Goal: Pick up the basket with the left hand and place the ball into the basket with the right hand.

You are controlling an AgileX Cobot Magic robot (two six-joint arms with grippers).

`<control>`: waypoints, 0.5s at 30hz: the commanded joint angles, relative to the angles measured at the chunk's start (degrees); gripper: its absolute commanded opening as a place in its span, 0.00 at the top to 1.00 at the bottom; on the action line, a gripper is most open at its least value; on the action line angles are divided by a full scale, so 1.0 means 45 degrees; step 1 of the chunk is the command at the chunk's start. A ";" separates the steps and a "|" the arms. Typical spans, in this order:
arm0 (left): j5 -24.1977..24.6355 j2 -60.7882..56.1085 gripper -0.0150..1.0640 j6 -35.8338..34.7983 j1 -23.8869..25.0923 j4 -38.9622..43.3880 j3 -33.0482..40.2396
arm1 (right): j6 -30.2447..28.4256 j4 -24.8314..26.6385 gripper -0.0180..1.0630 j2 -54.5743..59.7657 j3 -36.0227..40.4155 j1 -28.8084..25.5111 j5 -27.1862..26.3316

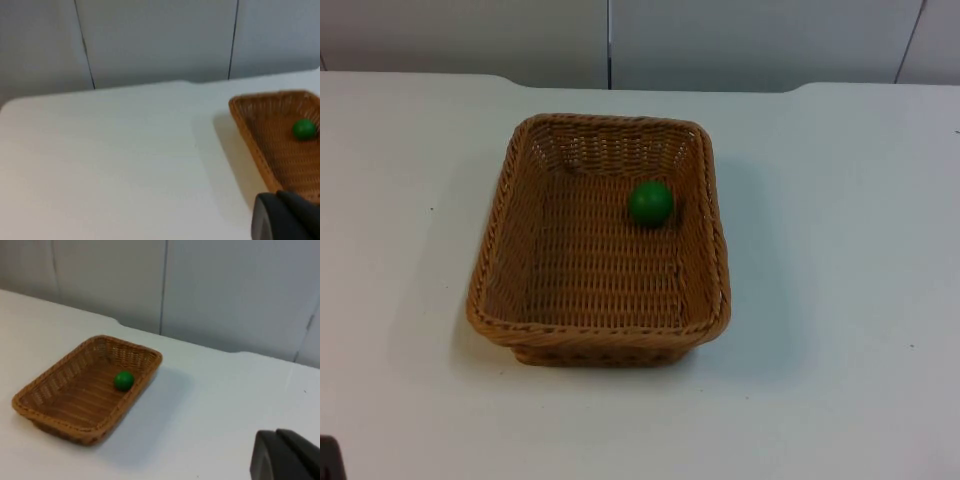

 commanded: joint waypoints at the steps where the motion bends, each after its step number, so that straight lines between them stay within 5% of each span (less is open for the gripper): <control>1: -0.0270 -0.0033 0.99 -0.0124 -0.0067 0.0148 0.0605 | 0.0532 -0.0494 0.99 -0.0082 0.0538 -0.0050 -0.0251; 6: -0.0830 -0.0033 0.99 -0.0124 -0.0067 0.0086 0.2222 | 0.1250 -0.0635 0.99 -0.0082 0.0982 0.0004 -0.0245; 15: -0.1109 -0.0033 0.99 -0.0083 -0.0067 0.0086 0.2740 | 0.1497 -0.0649 0.99 -0.0082 0.1738 0.0004 0.0017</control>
